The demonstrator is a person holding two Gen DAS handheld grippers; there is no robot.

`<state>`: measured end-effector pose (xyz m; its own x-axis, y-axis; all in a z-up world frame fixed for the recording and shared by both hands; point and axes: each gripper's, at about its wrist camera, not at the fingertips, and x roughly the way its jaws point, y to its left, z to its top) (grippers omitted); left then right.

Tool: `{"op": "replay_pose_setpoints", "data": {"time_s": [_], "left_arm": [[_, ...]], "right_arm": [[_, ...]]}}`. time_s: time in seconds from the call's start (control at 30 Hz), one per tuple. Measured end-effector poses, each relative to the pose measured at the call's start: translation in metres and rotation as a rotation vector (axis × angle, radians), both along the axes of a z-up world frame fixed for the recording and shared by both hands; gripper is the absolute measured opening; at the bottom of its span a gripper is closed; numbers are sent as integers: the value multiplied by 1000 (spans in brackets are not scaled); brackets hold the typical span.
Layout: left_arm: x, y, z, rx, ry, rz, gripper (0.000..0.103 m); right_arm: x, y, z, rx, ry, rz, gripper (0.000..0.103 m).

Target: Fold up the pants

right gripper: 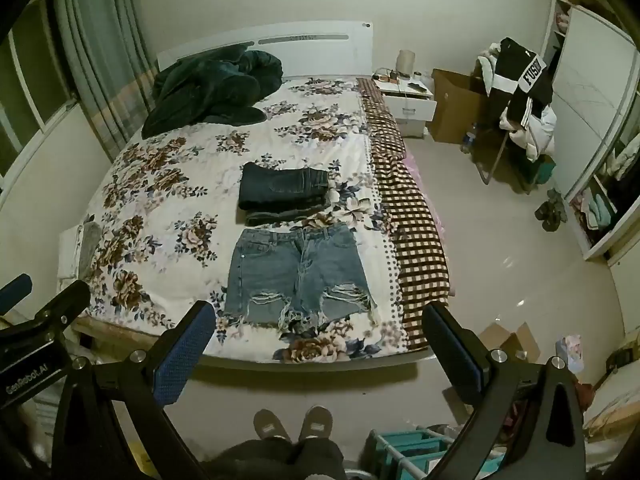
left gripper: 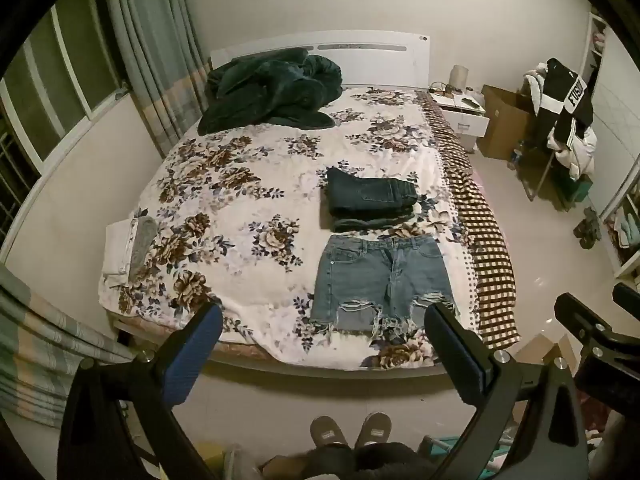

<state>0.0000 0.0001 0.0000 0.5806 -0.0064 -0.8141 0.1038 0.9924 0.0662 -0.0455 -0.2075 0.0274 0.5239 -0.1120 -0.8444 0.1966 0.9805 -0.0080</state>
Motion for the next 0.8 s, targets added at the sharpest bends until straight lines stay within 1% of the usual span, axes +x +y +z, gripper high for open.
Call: {"op": "replay_pose_setpoints", "data": {"time_s": [0.03, 0.07, 0.3, 0.37, 0.6, 0.8], "left_arm": [[0, 0, 0, -2, 1, -1, 103], [0, 0, -1, -3, 3, -2, 103], [1, 2, -3, -11, -3, -5, 103], [0, -2, -2, -12, -2, -8, 103], [-2, -13, 3, -10, -8, -5, 103], [2, -22, 9, -15, -8, -5, 103]], "right_arm": [[0, 1, 0, -12, 6, -1, 103], [-1, 0, 0, 7, -18, 2, 103], [0, -1, 0, 2, -5, 10, 103], [3, 1, 4, 2, -6, 10, 103], [4, 2, 5, -5, -7, 9, 103], [5, 5, 14, -6, -4, 10, 103]]}}
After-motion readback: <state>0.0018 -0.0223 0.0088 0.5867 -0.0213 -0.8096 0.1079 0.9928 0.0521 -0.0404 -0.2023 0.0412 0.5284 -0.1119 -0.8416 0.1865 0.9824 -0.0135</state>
